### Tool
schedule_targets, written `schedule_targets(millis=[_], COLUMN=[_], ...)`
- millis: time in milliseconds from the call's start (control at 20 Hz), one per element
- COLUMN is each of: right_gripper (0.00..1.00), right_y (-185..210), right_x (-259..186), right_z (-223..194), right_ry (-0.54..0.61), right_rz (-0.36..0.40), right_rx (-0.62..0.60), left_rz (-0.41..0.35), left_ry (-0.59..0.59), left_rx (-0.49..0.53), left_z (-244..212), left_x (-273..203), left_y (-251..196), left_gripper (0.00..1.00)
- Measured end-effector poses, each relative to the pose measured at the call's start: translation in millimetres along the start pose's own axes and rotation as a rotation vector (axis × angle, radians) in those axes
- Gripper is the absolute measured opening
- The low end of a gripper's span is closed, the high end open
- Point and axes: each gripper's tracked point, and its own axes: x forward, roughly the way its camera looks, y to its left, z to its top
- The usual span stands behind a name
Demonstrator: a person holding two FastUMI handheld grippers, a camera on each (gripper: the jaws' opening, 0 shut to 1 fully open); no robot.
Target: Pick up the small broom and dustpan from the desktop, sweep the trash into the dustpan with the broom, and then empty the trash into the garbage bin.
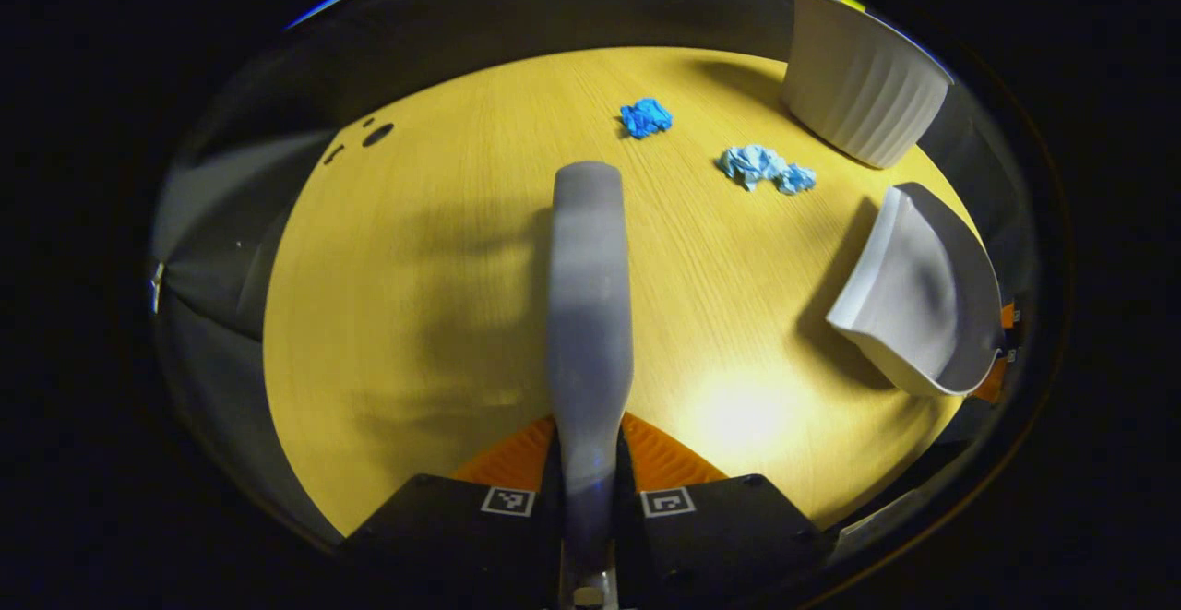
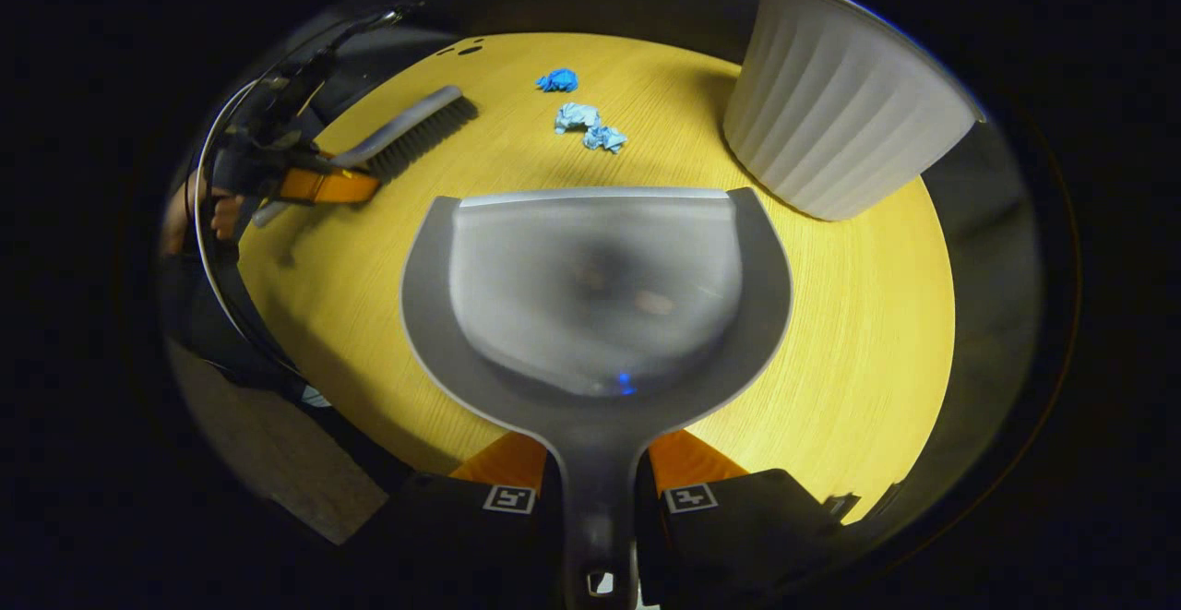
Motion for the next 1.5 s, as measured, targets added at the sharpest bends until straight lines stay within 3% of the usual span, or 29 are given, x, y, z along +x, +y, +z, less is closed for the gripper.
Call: schedule_targets(millis=[100,150,200,250,350,650,700,750,850,900,1050,1500], right_gripper=[0.35,0.43,0.29,0.36,0.36,0.36,0.29,0.28,0.29,0.35,0.36,0.36], right_y=[0.1,0.2,0.4,0.6,0.9,-3.2,-3.7,-4.0,-4.1,-4.1,-5.4,-10.1], right_x=[-0.5,0.7,0.2,1.4,1.1,4.1,4.7,5.1,5.9,5.3,8.0,9.4], right_z=[-1.1,-1.8,-2.1,-1.1,-2.1,-3.3,-3.1,-2.8,-2.6,-2.4,-0.5,2.0], right_ry=[0.009,0.013,0.013,0.013,0.018,0.034,0.037,0.040,0.045,0.045,0.044,0.046], right_rz=[0.002,0.006,0.010,0.014,0.024,0.034,0.037,0.041,0.048,0.053,0.059,0.052], right_rx=[-0.007,-0.009,-0.013,-0.018,-0.023,-0.024,-0.025,-0.025,-0.026,-0.027,-0.035,-0.029], left_rz=[0.012,0.012,0.013,0.013,-0.003,0.003,0.009,0.015,0.025,0.017,-0.026,-0.273], left_ry=[-0.036,-0.050,-0.065,-0.074,-0.089,-0.110,-0.114,-0.112,-0.095,-0.100,-0.100,-0.066], left_rx=[-0.020,-0.035,-0.042,-0.042,-0.029,0.067,0.089,0.119,0.187,0.218,0.293,0.482], left_z=[24.5,36.3,49.4,59.6,78.4,131.2,140.8,147.8,156.8,162.7,170.9,139.6], left_x=[2.5,4.5,7.6,12.0,21.6,53.2,57.2,63.5,73.2,74.9,75.2,50.4], left_y=[12.7,18.3,23.5,28.3,31.1,30.7,28.8,26.8,20.3,13.5,-9.9,-104.8], left_gripper=[0.27,0.27,0.27,0.24,0.30,0.27,0.27,0.27,0.27,0.27,0.27,0.27])
